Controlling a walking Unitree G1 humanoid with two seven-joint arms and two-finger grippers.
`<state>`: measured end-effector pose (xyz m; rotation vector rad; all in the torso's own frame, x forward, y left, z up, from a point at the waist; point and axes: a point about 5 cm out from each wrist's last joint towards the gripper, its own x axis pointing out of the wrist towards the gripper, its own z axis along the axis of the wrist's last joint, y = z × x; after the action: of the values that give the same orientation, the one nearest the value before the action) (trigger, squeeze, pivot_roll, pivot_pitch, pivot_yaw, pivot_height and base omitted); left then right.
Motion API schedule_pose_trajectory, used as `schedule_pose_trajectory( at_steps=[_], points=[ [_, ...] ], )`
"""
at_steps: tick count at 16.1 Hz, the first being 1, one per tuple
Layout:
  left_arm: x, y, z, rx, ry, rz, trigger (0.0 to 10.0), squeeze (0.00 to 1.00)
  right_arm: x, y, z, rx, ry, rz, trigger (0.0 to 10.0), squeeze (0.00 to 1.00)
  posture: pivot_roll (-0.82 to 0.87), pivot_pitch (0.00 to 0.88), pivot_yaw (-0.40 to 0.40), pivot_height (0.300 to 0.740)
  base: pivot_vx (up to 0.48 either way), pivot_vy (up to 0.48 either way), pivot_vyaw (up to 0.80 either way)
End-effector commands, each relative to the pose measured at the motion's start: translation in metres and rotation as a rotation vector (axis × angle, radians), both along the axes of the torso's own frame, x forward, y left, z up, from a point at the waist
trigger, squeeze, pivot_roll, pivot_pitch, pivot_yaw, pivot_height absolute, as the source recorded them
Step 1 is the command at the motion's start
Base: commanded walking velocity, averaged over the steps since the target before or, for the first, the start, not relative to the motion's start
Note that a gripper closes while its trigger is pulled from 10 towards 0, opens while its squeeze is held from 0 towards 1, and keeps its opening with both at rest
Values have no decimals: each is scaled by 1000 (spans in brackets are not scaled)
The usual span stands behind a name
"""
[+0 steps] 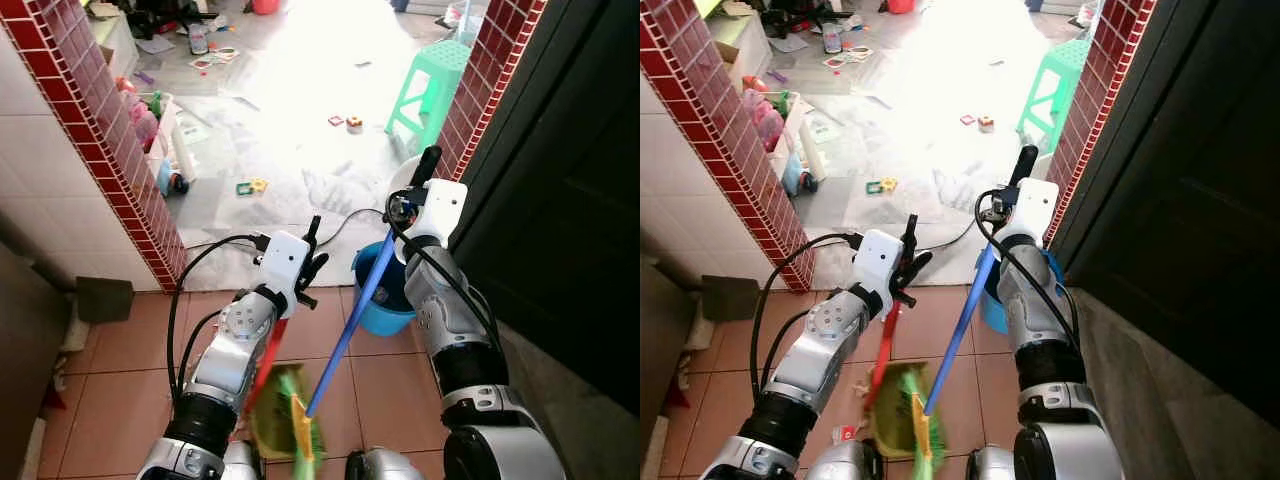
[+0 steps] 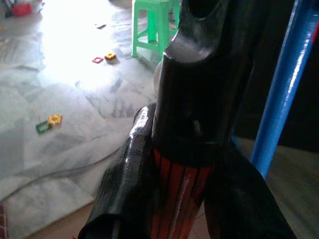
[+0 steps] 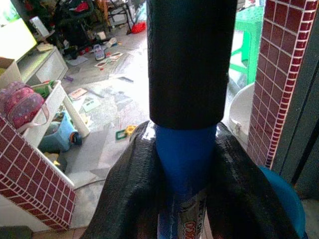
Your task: Sweep floor
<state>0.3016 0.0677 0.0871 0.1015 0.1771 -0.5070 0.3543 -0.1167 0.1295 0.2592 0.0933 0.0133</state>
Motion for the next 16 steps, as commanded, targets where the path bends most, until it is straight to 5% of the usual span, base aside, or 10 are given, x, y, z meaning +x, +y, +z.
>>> schedule_pose_trajectory(
  at_steps=[1,6,10,12,16],
  points=[
    [-16,-18,-26,-155,196,-50,10000,0,5,3,14,119,-26,-7,10000,0,-97,108,-48,740,0,0,0],
    [-10,-12,-18,-278,155,8,10000,0,15,10,52,260,-114,71,10000,0,-100,107,-46,740,0,0,0],
    [-2,-2,-3,-315,63,56,10000,0,20,5,87,65,-284,155,10000,0,-107,99,-41,740,0,0,0],
    [2,4,3,-347,33,67,10000,0,20,-8,98,-162,-392,135,10000,0,-106,93,-40,740,0,0,0],
    [4,13,6,-357,13,54,10000,0,20,-42,90,-285,-386,54,10000,0,-105,83,-39,740,0,0,0]
  ],
)
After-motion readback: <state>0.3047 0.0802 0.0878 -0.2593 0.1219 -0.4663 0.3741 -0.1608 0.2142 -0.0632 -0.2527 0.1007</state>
